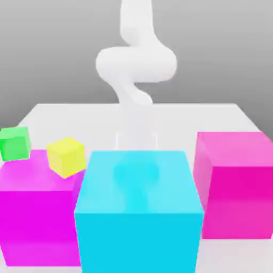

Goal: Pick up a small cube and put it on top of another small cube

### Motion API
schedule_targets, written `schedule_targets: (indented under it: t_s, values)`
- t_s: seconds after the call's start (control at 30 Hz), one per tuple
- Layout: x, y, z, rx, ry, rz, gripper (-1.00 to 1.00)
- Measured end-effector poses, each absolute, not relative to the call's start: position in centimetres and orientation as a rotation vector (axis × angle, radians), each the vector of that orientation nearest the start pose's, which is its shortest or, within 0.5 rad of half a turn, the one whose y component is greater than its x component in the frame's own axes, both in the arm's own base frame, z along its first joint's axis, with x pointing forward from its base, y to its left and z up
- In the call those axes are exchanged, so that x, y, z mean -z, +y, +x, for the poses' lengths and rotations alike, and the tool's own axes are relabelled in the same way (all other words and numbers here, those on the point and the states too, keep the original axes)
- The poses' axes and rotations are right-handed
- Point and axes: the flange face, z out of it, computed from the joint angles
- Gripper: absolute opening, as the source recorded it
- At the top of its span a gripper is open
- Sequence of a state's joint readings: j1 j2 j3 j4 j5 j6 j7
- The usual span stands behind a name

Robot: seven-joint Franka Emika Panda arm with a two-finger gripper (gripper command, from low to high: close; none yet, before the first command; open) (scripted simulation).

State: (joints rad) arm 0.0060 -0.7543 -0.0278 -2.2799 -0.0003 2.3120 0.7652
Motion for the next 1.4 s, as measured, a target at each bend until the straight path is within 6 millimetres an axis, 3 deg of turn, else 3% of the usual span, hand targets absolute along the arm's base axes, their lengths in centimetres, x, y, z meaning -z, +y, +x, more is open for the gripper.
schedule_targets:
  t_s: [0.13, 0.27, 0.47, 0.57, 0.7, 0.77, 0.9, 1.0, 1.07, 1.3, 1.4]
  values:
    - [-67.1, -5.9, 40.1, 0.972, 1.047, -2.553, 0.0]
    - [-62.5, -11.8, 43.1, 0.901, 1.08, -2.648, 0.0]
    - [-54.7, -21.9, 44.7, 0.757, 1.131, -2.752, 0.0]
    - [-50.0, -26.7, 43.9, 0.655, 1.178, -2.792, 0.0]
    - [-43.5, -32.6, 41.3, 0.504, 1.235, -2.82, 0.0]
    - [-40.2, -35.8, 39.0, 0.428, 1.281, -2.814, 0.0]
    - [-33.8, -40.4, 34.2, 0.283, 1.326, -2.79, 0.0]
    - [-29.0, -42.3, 30.9, 0.184, 1.321, -2.765, 0.0]
    - [-26.9, -42.1, 29.4, 0.149, 1.34, -2.743, 0.0]
    - [-22.5, -37.6, 26.0, 0.09, 1.45, -2.679, 0.0]
    - [-21.8, -35.0, 25.5, 0.08, 1.499, -2.673, 0.0]
